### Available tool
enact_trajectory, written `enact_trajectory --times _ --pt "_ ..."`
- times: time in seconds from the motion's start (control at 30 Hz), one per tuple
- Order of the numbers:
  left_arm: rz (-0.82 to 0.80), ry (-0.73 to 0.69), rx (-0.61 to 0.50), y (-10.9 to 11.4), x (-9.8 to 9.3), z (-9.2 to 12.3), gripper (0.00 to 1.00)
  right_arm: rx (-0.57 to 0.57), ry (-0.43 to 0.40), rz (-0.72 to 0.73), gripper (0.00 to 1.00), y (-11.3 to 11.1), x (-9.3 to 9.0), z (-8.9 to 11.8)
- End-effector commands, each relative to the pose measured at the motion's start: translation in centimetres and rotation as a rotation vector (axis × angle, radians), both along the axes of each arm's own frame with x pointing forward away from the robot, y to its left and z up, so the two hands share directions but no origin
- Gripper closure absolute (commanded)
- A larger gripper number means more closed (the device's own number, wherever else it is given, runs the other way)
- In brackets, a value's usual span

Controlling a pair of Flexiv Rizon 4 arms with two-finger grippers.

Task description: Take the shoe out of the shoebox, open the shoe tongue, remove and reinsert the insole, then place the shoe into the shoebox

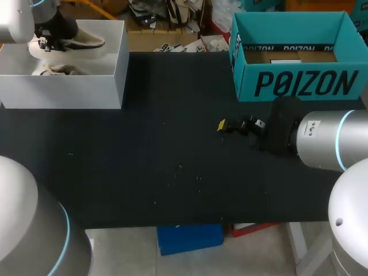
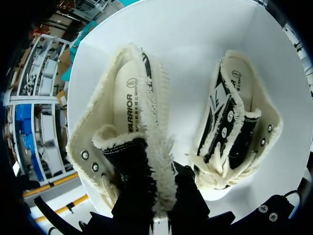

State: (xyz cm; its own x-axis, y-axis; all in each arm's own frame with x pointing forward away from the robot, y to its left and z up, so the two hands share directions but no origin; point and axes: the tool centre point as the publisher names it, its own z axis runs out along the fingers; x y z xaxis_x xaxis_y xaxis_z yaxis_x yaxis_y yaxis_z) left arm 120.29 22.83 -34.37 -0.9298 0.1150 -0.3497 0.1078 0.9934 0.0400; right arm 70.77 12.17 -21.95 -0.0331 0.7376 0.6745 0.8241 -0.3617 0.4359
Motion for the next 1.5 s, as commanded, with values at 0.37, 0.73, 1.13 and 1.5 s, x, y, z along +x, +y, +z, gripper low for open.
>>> enact_trajectory --times 0.37,0.73,1.13,1.5 --pt "0.005 0.008 0.011 -2.0 0.6 -2.5 1.00 0.002 -0.006 -0.007 0.00 0.2 -0.2 -0.2" --pt "0.040 0.006 0.007 -2.5 0.5 -3.0 0.24 0.002 -0.006 -0.007 0.00 0.2 -0.2 -0.2" --pt "0.058 0.034 0.001 -4.1 -1.1 0.7 0.00 0.002 -0.006 -0.007 0.00 0.2 -0.2 -0.2" --pt "0.086 0.039 0.024 -5.1 -4.6 5.8 0.00 0.002 -0.006 -0.007 0.00 0.2 -0.2 -0.2"
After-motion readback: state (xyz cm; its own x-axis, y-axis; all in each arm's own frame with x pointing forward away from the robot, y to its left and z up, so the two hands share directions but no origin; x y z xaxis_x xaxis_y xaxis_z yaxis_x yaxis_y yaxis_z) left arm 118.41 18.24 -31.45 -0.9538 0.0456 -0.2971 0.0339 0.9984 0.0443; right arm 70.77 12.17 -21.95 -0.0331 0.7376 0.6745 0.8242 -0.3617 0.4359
